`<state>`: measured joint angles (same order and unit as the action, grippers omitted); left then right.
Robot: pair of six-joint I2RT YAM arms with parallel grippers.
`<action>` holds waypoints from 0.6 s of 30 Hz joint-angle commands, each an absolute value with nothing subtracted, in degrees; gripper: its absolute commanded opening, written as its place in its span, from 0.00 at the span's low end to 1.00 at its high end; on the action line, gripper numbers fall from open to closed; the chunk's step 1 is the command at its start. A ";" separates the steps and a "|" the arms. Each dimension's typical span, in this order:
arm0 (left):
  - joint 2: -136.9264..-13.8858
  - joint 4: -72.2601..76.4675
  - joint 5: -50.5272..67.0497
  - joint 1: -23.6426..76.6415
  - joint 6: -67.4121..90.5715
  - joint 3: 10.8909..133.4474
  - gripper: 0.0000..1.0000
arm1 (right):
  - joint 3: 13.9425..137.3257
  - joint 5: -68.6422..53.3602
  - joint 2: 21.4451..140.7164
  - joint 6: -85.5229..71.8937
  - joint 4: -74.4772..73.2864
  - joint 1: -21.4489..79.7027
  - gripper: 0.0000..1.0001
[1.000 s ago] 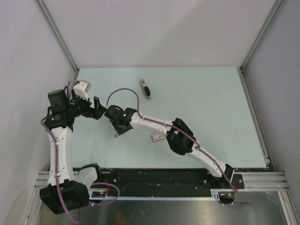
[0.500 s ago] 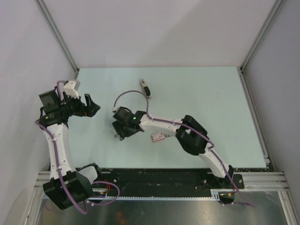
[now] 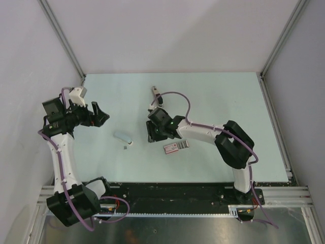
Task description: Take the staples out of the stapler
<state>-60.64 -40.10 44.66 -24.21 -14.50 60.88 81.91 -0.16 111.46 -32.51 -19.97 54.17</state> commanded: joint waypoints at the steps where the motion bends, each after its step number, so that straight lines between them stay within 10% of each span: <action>1: -59.60 -40.04 47.19 -24.76 -14.44 61.53 0.99 | 80.67 -1.15 112.85 -33.90 -18.44 55.23 0.43; 18: -59.04 -40.00 40.82 -16.63 -15.40 60.56 1.00 | 69.89 2.70 109.71 -35.33 -19.46 54.25 0.34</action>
<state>-60.29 -40.10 42.63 -18.35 -15.11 60.71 73.14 0.60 111.77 -34.52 -17.96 54.61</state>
